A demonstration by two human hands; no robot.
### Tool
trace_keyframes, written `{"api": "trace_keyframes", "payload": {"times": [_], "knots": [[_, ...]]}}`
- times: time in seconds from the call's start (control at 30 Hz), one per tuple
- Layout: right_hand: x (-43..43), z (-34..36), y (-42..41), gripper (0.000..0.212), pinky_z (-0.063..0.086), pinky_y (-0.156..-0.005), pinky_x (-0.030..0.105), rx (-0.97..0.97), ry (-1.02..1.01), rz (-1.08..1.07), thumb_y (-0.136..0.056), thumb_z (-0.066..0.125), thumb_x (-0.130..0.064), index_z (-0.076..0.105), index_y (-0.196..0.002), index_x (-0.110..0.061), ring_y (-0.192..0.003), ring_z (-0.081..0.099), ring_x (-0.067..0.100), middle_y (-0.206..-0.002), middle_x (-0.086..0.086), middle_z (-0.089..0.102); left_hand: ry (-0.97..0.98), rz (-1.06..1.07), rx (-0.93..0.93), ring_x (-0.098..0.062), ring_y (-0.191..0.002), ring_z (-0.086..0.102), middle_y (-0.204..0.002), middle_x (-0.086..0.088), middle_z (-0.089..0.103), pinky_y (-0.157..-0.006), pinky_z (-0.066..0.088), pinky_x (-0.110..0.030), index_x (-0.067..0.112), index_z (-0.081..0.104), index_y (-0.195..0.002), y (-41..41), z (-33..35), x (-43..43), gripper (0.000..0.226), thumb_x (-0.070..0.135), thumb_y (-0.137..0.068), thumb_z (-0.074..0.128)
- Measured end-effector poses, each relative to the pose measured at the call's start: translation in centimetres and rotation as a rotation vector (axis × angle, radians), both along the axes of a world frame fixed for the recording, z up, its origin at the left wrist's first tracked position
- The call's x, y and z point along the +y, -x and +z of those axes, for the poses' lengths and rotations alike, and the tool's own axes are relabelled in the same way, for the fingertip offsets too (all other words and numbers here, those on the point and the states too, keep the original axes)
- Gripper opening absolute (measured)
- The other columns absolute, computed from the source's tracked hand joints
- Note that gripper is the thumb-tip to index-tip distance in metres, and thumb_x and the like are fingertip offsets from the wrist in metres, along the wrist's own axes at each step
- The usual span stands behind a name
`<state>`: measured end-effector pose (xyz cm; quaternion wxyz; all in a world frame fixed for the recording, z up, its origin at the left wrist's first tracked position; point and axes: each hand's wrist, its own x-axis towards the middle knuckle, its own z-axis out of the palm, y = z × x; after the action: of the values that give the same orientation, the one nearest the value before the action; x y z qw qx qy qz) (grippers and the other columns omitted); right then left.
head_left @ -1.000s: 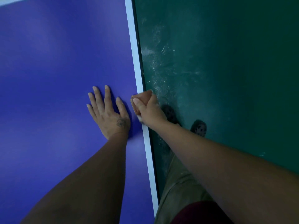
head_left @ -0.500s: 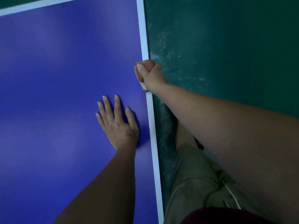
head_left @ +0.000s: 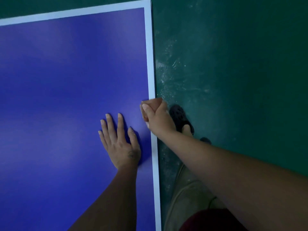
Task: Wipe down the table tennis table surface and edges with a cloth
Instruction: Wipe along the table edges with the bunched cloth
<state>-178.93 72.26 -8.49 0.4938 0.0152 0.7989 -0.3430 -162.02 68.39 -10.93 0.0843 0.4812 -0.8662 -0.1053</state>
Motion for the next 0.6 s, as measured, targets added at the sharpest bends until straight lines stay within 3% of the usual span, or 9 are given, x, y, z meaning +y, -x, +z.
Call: {"api": "trace_keyframes", "payload": {"times": [0.2, 0.37, 0.47, 0.57, 0.6], "knots": [[-6.5, 0.0, 9.0, 0.083, 0.057, -0.103, 0.056, -0.017, 0.068, -0.105, -0.104, 0.061, -0.055, 0.022, -0.163, -0.011, -0.13, 0.061, 0.041, -0.154, 0.016, 0.051, -0.03, -0.006, -0.076, -0.034, -0.168, 0.017, -0.181, -0.009, 0.022, -0.134, 0.017, -0.062, 0.02, 0.039, -0.17, -0.2, 0.3, 0.0, 0.06, 0.033, -0.111, 0.044], [-8.0, 0.1, 12.6, 0.077, 0.054, -0.106, 0.05, 0.137, 0.164, -0.085, -0.105, 0.065, -0.045, 0.024, -0.166, -0.022, -0.131, 0.062, 0.035, -0.155, 0.009, 0.053, -0.059, 0.063, -0.018, -0.033, -0.167, 0.023, -0.178, -0.011, 0.03, -0.131, 0.024, -0.064, 0.013, 0.041, -0.168, 2.1, 0.6, -1.2, 0.058, 0.025, -0.111, 0.047], [-6.3, -0.3, 11.2, 0.078, 0.062, -0.093, 0.057, 0.063, 0.178, -0.154, -0.103, 0.067, -0.047, 0.024, -0.166, -0.032, -0.126, 0.066, 0.037, -0.153, 0.01, 0.054, -0.091, 0.133, 0.133, -0.028, -0.166, 0.026, -0.176, -0.009, 0.034, -0.133, 0.024, -0.058, 0.006, 0.035, -0.168, 8.4, 0.9, -5.7, 0.06, 0.02, -0.113, 0.054], [-5.5, -0.2, 10.1, 0.078, 0.066, -0.067, 0.04, -0.055, 0.135, -0.19, -0.101, 0.068, -0.052, 0.028, -0.164, -0.03, -0.108, 0.072, 0.036, -0.143, 0.015, 0.061, -0.067, 0.243, 0.248, -0.031, -0.165, 0.029, -0.176, -0.013, 0.035, -0.135, 0.021, -0.049, 0.001, 0.034, -0.167, 16.7, 0.9, -12.1, 0.063, 0.02, -0.112, 0.057], [-5.8, -0.2, 10.3, 0.078, 0.066, -0.072, 0.043, -0.074, 0.107, -0.192, -0.101, 0.068, -0.053, 0.03, -0.164, -0.027, -0.111, 0.071, 0.036, -0.143, 0.014, 0.06, -0.055, 0.322, 0.25, -0.032, -0.165, 0.028, -0.176, -0.013, 0.033, -0.136, 0.019, -0.046, 0.001, 0.033, -0.167, 19.3, 0.9, -14.4, 0.065, 0.022, -0.111, 0.056]]}}
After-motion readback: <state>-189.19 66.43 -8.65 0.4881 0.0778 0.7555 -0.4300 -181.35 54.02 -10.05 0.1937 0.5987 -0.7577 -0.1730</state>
